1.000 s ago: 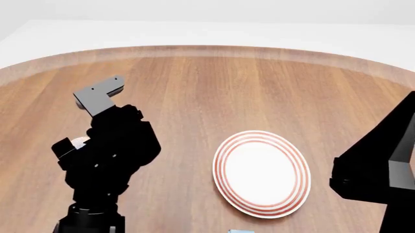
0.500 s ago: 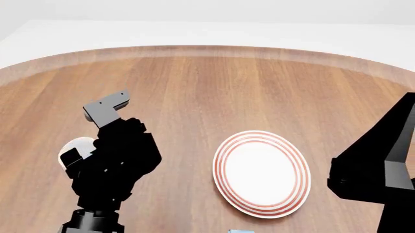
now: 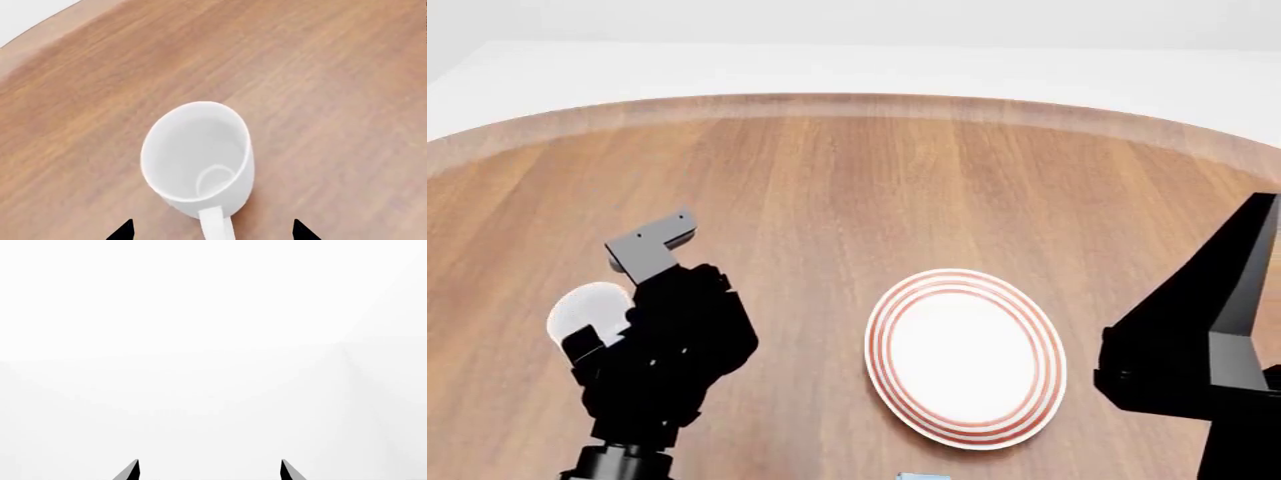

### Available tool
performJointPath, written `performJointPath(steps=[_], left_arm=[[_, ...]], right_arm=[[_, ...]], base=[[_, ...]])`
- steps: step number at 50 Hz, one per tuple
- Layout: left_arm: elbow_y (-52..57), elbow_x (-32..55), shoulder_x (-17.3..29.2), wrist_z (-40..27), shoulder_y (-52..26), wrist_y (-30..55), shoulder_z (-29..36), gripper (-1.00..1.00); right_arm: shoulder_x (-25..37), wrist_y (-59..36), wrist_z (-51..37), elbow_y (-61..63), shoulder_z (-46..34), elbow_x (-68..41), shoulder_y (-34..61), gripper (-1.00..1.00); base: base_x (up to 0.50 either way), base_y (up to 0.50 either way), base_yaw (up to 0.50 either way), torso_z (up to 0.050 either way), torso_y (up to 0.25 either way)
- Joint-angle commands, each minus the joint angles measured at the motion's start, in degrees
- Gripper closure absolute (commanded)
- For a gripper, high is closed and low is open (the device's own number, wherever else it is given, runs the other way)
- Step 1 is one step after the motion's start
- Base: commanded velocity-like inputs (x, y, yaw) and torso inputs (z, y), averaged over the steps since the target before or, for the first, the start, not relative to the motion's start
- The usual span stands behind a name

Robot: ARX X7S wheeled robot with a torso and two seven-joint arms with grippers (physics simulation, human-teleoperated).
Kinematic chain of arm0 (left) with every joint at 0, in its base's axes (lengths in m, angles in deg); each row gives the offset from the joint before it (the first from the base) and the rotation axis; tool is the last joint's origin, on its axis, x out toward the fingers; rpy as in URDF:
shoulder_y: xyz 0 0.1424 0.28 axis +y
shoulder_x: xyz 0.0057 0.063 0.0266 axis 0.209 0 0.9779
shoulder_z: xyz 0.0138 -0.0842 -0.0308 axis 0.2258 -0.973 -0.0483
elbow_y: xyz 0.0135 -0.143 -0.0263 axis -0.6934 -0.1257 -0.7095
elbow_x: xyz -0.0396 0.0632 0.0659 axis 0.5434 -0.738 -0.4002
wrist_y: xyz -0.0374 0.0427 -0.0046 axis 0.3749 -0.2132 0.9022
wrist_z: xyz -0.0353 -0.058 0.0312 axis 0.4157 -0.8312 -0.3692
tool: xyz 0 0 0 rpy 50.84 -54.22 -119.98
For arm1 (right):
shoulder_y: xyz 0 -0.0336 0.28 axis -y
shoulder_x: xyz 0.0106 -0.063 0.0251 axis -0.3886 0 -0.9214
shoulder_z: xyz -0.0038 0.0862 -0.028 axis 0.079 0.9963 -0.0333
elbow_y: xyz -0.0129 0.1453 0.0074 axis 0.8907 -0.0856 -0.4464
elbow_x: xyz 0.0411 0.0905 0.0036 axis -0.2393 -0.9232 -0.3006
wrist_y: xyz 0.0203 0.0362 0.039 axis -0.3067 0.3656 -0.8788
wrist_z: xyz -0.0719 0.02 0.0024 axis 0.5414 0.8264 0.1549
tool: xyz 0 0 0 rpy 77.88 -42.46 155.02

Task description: Pick up the white mug and put it on the plate, and put the chocolate pudding to the right of the plate.

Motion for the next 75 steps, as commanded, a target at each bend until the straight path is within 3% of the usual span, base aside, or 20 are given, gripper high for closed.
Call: performJointPath(steps=[1,23,75], left_arm=[[-0.35,1.31,-1.88,1.50,0.69,-2.20,-2.54,-1.00],[-3.33,4.77,-1.81,1.57,1.23,-8.28,-5.99,-1.00],[-10.55,6.91,-0.15,6.39,0.84,-13.44,-4.75,-1.00]], right_arm=[[-0.68,-0.05,1.14,0.23,0.93,1.05,-0.15,-1.00],[-0.22,-0.08,1.04,-0.18,0.01,1.12,-0.31,-1.00],[0.83,-0.26,0.38,-0.45,-1.17,1.15,-0.28,-1.00]], base=[[0.00,0.00,0.00,0.000,0.000],[0.00,0.00,0.00,0.000,0.000],[0.00,0.00,0.00,0.000,0.000]])
